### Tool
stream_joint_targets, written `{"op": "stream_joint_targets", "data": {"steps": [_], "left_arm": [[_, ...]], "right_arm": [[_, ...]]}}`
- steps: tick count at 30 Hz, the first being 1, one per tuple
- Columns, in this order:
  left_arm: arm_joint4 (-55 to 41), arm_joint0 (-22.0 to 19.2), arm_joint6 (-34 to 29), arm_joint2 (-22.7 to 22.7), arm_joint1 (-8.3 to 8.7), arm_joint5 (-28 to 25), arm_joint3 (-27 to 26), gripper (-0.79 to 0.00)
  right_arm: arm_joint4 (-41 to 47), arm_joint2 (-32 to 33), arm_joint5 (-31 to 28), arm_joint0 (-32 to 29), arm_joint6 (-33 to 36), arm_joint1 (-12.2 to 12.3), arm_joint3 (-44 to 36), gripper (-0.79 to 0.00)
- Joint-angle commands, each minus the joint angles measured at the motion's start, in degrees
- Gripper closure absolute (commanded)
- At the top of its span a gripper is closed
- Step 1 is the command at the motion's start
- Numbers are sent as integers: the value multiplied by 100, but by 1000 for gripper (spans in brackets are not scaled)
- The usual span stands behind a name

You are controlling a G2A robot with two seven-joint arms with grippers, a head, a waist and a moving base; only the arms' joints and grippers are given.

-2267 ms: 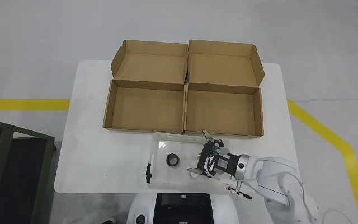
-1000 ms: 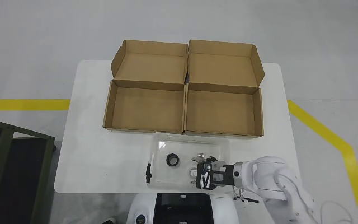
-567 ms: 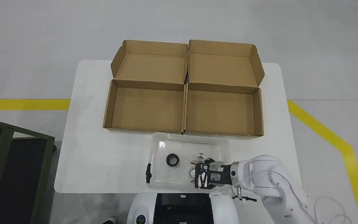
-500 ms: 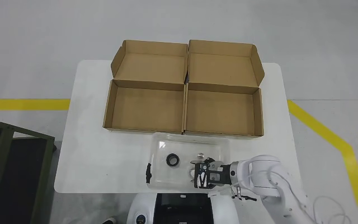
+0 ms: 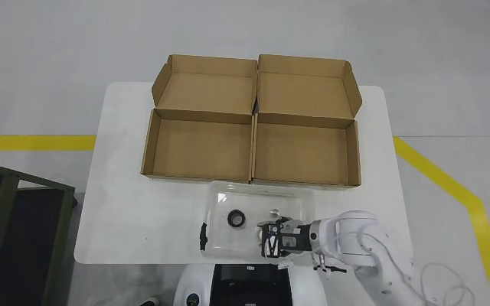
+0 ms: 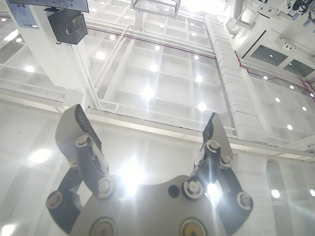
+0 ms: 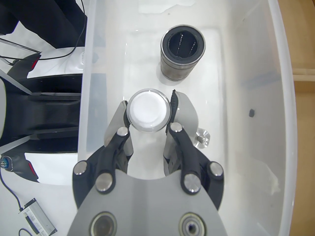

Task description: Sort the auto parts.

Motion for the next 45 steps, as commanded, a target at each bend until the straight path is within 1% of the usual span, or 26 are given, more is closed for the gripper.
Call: {"op": "stream_joint_targets", "data": {"steps": [1, 6, 12, 14, 22, 24, 30, 35, 42, 45], "left_arm": [[0, 0, 0, 0, 0, 0, 0, -785], [0, 0, 0, 0, 0, 0, 0, -785], [0, 0, 0, 0, 0, 0, 0, -785], [0, 0, 0, 0, 0, 0, 0, -785], [0, 0, 0, 0, 0, 0, 0, -785], [0, 0, 0, 0, 0, 0, 0, -785], [0, 0, 0, 0, 0, 0, 0, -785], [0, 0, 0, 0, 0, 0, 0, -785], [0, 0, 0, 0, 0, 0, 0, -785], [0, 0, 0, 0, 0, 0, 0, -785]], "right_arm": [[32, 22, -21, -30, -9, 24, -97, 0], [303, 186, -3, -159, -155, 87, -431, 0], [797, 587, 215, -345, -648, 153, -835, 0], [941, 682, 316, -403, -936, 160, -895, 0], [1530, 986, 771, -576, -2371, 140, -783, 0], [1988, 1025, 851, -663, -2892, 122, -670, 0], [2637, 1358, 938, -900, -3479, 133, -373, 0], [3073, 1509, 965, -1064, -3931, 123, -313, 0], [3629, 1448, 999, -1099, -4459, 77, -287, 0], [3748, 1414, 1033, -1049, -4522, 60, -246, 0]]}}
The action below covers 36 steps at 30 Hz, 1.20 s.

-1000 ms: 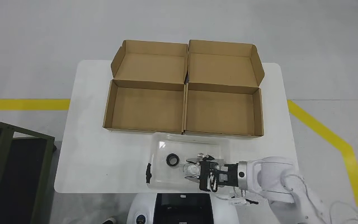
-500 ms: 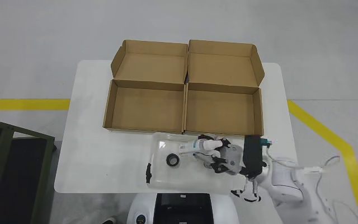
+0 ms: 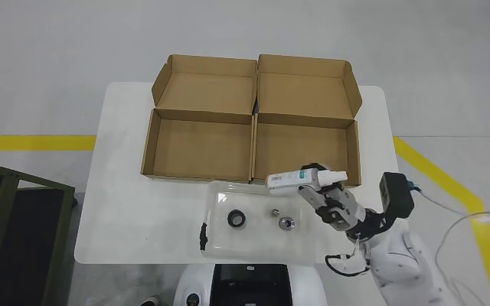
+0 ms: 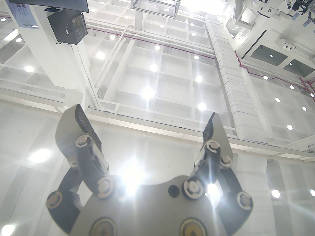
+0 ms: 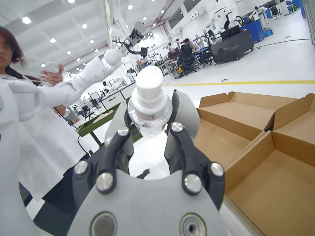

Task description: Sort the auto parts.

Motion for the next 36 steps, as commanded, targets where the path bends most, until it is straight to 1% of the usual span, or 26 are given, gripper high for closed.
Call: {"op": "stream_joint_targets", "data": {"steps": [1, 5, 8, 10, 16, 21, 25, 31, 36], "left_arm": [[0, 0, 0, 0, 0, 0, 0, -785], [0, 0, 0, 0, 0, 0, 0, -785], [0, 0, 0, 0, 0, 0, 0, -785], [0, 0, 0, 0, 0, 0, 0, -785], [0, 0, 0, 0, 0, 0, 0, -785], [0, 0, 0, 0, 0, 0, 0, -785], [0, 0, 0, 0, 0, 0, 0, -785], [0, 0, 0, 0, 0, 0, 0, -785], [0, 0, 0, 0, 0, 0, 0, -785]], "right_arm": [[66, -15, 30, 33, -40, -11, 12, 0], [-3, 23, 162, 40, 4, -20, 49, 0], [-444, 93, 475, 6, 302, -11, -99, 0], [-895, 133, 738, 7, 546, -3, -276, 0], [-1779, -43, 1543, 128, 974, -27, -343, 0], [-2370, -306, 2158, 501, 1340, -67, -147, 0], [-2494, -535, 2526, 872, 1591, -115, 175, 0], [-2196, -888, 2734, 1497, 1743, -210, 868, 0], [-2372, -1203, 2916, 1967, 1996, -282, 1284, 0]]}}
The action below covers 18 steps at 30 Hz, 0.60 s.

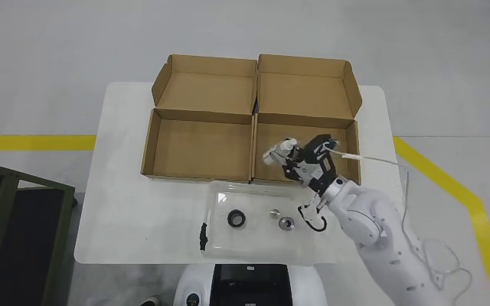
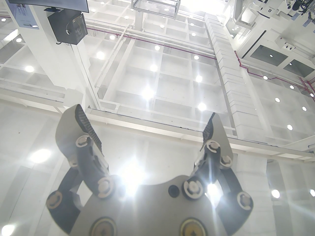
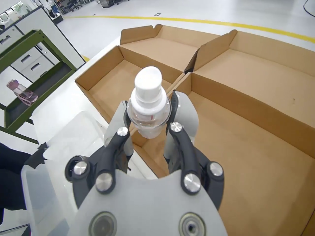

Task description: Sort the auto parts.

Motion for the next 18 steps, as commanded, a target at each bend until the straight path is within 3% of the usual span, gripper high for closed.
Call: {"op": "stream_joint_targets", "data": {"steps": [1, 18], "left_arm": [[0, 0, 0, 0, 0, 0, 0, -785], [0, 0, 0, 0, 0, 0, 0, -785]], "right_arm": [[-90, -124, 79, 176, 95, -28, 148, 0], [-887, -760, 593, 977, 884, -206, 869, 0]]}}
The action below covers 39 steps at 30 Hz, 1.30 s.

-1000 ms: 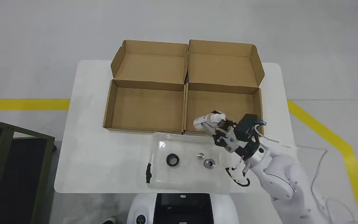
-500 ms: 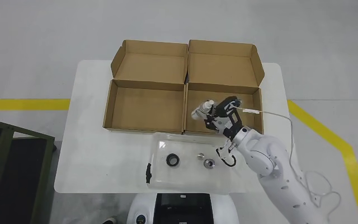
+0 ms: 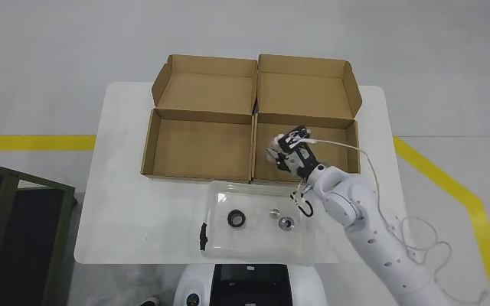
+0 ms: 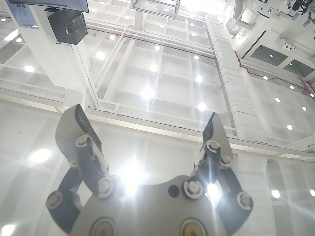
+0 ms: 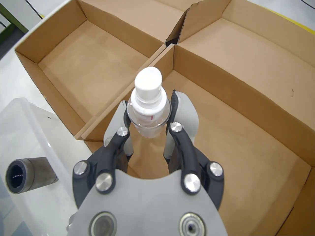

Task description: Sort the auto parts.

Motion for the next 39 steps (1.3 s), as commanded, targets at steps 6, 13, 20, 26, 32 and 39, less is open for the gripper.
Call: {"op": "stream_joint_targets", "data": {"steps": [6, 13, 20, 26, 32, 39], "left_arm": [[0, 0, 0, 0, 0, 0, 0, -785], [0, 0, 0, 0, 0, 0, 0, -785], [0, 0, 0, 0, 0, 0, 0, -785], [0, 0, 0, 0, 0, 0, 0, -785], [0, 0, 0, 0, 0, 0, 0, -785], [0, 0, 0, 0, 0, 0, 0, -785]], "right_arm": [[-58, -123, 90, 104, 123, -58, 178, -31], [17, -82, 66, 48, 154, -79, 256, -308], [94, -95, -7, -32, 135, -103, 262, -785], [198, 73, -184, -172, 31, -84, -38, -785], [-160, 406, -357, -576, 94, 10, -843, -785], [-177, 915, -1129, -1200, 213, 150, -1911, -785]]}}
